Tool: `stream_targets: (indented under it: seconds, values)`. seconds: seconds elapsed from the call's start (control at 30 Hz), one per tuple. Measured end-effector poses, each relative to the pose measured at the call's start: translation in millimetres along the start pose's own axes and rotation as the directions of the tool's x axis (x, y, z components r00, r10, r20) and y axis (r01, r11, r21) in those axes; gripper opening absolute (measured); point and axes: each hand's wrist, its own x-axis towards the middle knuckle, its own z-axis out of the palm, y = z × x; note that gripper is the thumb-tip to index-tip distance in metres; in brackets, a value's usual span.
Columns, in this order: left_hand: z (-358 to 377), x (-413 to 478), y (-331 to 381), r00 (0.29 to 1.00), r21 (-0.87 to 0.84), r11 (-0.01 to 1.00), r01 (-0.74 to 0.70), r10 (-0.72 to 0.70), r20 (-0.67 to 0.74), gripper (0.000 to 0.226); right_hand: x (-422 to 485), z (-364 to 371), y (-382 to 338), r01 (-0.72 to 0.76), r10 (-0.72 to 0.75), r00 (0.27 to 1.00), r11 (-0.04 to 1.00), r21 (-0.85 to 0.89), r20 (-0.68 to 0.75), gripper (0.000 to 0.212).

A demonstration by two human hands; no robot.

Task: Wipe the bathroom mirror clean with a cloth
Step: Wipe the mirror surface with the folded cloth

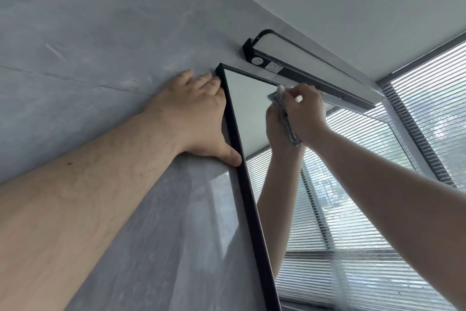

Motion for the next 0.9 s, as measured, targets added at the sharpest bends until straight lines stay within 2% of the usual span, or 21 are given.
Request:
stream_targets:
  seconds: [0.23,0.5,0.77,0.9]
  values:
    - [-0.6,-2.5,-0.1,1.0,-0.015,1.0,0.006,-0.006,0.01,0.152,-72.7,3.7,-34.6,0.231,-0.239,0.968,0.967,0.111,0.072,0.008]
    - [0.7,-1.1,-0.3,1.0,-0.034,0.999,0.01,-0.011,-0.007,0.158,-143.9,-17.2,-28.7,0.335,-0.356,0.927,0.927,0.166,0.115,0.007]
    - [-1.4,-2.5,-1.9,1.0,-0.046,0.999,-0.005,0.004,-0.027,0.15,-94.9,1.7,-46.8,0.302,-0.314,0.945,0.945,0.123,0.094,0.002]
    - [-2.5,-2.9,0.1,0.999,-0.033,0.999,-0.008,0.006,-0.044,0.143,-51.9,14.8,-59.5,0.249,-0.259,0.962,0.962,0.111,0.082,0.01]
